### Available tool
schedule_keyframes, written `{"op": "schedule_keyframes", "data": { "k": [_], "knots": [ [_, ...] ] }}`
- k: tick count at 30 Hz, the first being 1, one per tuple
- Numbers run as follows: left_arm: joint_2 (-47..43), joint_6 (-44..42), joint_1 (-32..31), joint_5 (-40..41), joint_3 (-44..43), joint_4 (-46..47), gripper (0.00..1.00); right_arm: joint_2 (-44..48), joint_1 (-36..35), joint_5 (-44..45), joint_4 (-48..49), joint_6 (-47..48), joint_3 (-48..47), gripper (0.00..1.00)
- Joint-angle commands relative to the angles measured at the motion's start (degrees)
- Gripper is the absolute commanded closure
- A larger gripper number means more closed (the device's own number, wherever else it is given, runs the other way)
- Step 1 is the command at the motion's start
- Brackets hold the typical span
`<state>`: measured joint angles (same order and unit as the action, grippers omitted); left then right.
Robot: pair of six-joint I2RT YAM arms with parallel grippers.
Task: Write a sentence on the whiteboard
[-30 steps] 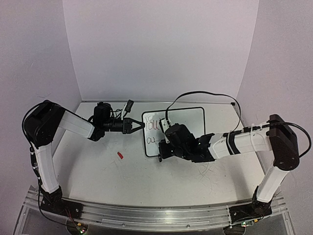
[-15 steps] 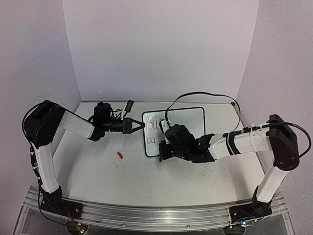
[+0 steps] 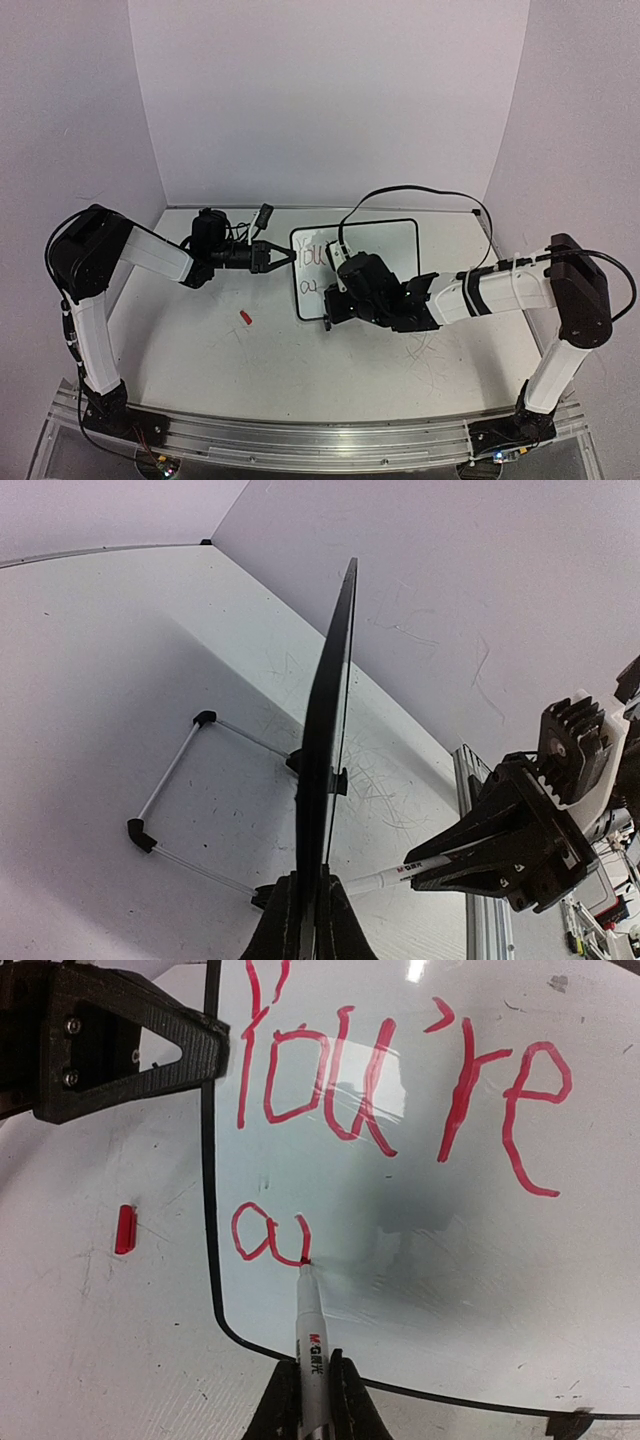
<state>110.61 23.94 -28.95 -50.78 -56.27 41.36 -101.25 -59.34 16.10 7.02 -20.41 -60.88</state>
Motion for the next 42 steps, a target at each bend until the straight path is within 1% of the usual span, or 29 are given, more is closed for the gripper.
{"op": "schedule_keyframes", "data": {
  "k": [1, 17, 30, 42],
  "knots": [
    [-1.92, -0.92, -1.39, -1.60, -1.88, -1.76, 1.00, 1.47, 1.38, 4.16, 2.64, 0.62, -2.09, 1.00],
    [-1.89, -0.83, -1.42, -1.60, -1.88, -1.73, 1.00, 3.62, 1.52, 5.94, 3.00, -1.10, 0.24, 1.00],
    [-1.80, -0.92, -1.46, -1.57, -1.87, -1.87, 1.00, 3.03, 1.04, 2.04, 1.45, -3.71, 3.40, 1.00],
    [-1.90, -0.92, -1.53, -1.51, -1.80, -1.86, 1.00, 2.30, 0.49, 1.42, 0.76, -5.30, 4.29, 1.00]
  ]
}}
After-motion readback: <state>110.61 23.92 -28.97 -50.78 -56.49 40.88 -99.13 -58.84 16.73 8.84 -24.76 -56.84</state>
